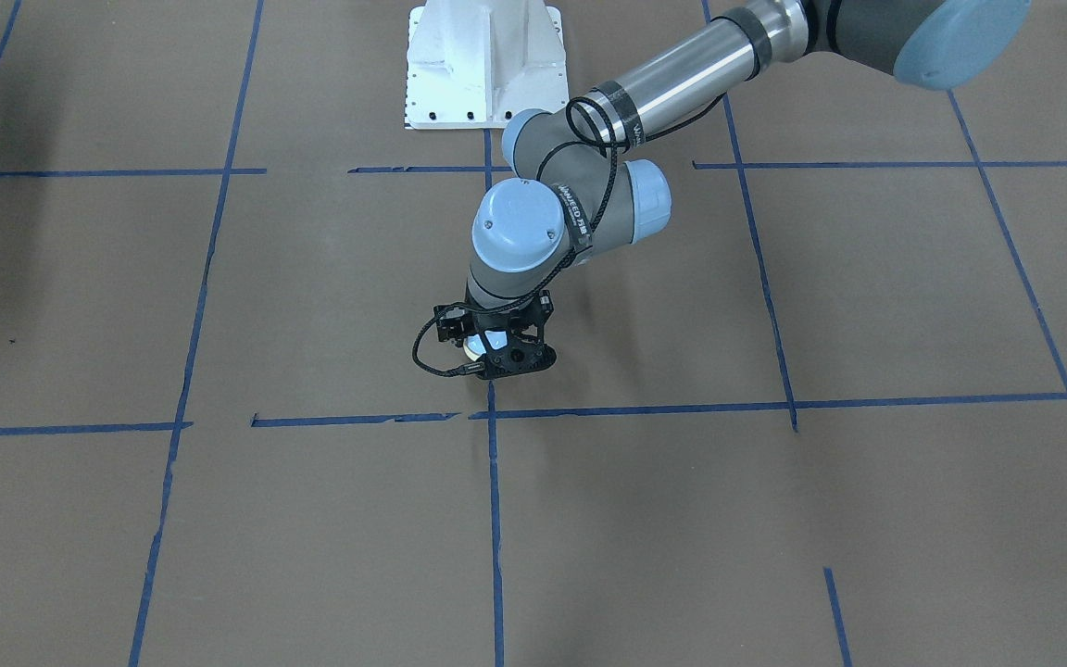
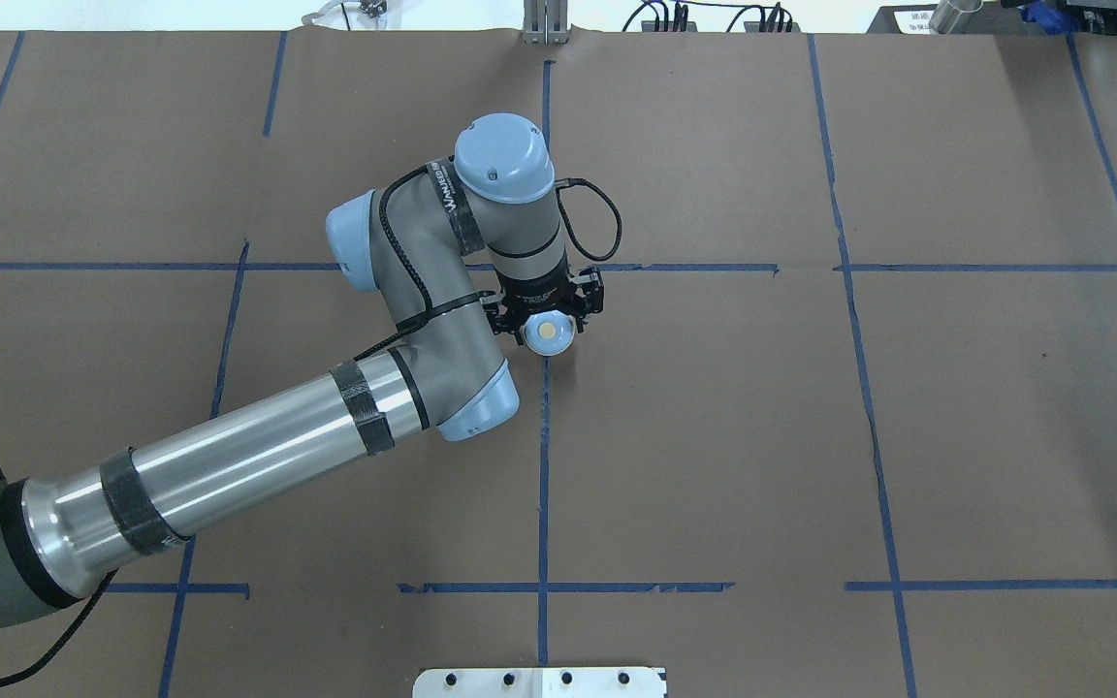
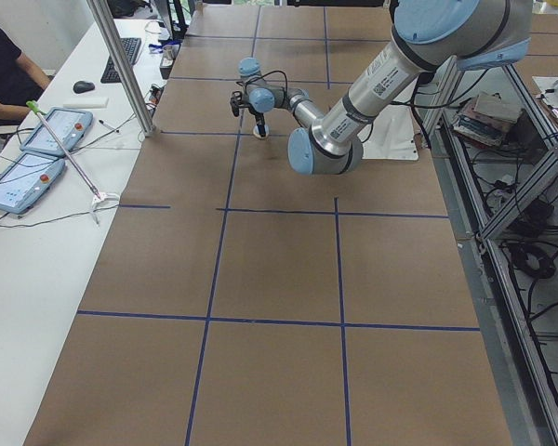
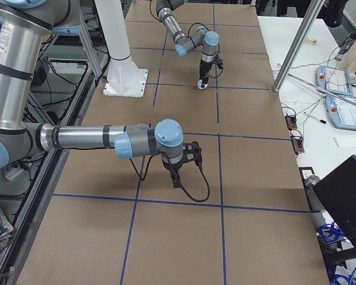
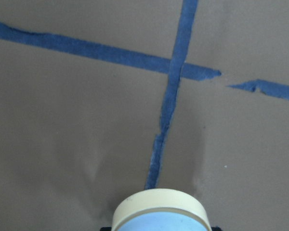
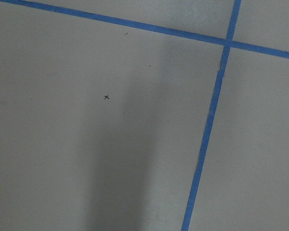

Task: Place and press bell with both arms
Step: 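Lower the bell onto the grid center and open the left gripper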

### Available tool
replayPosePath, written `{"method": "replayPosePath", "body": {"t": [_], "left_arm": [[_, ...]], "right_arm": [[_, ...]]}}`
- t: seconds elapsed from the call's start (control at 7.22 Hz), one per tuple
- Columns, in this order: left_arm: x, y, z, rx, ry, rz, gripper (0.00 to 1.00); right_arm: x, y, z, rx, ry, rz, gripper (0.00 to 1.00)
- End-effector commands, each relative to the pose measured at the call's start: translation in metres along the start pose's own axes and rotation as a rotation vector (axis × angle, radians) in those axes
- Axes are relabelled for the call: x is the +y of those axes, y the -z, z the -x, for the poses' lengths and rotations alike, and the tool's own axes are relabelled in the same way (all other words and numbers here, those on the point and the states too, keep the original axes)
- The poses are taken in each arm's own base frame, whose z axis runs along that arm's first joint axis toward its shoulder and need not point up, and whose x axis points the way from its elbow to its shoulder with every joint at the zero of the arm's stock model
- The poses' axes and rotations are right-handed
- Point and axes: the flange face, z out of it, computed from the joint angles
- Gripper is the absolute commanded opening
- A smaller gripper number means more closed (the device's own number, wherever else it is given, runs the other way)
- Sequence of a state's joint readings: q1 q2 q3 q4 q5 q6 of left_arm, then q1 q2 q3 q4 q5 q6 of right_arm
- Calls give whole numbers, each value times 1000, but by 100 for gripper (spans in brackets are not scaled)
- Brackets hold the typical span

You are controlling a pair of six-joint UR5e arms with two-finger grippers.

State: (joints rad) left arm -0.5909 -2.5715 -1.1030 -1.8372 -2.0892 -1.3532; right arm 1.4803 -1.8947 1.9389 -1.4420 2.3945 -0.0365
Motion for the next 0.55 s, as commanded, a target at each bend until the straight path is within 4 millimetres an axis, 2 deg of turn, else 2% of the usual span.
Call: {"method": "replayPosePath", "body": {"t": [0.0,0.14,0.28,0.42], "left_arm": [[-2,1,0,-2,-3,-16,100],[-5,10,0,9,-2,-22,100],[-13,35,9,44,-3,-42,100],[-4,57,44,87,-19,-64,100]], "right_arm": [[0,0,0,0,-2,0,100],[-2,1,2,-2,-2,-3,100],[-21,2,16,-7,-27,-10,100],[-51,2,40,-17,-51,-21,100]]}}
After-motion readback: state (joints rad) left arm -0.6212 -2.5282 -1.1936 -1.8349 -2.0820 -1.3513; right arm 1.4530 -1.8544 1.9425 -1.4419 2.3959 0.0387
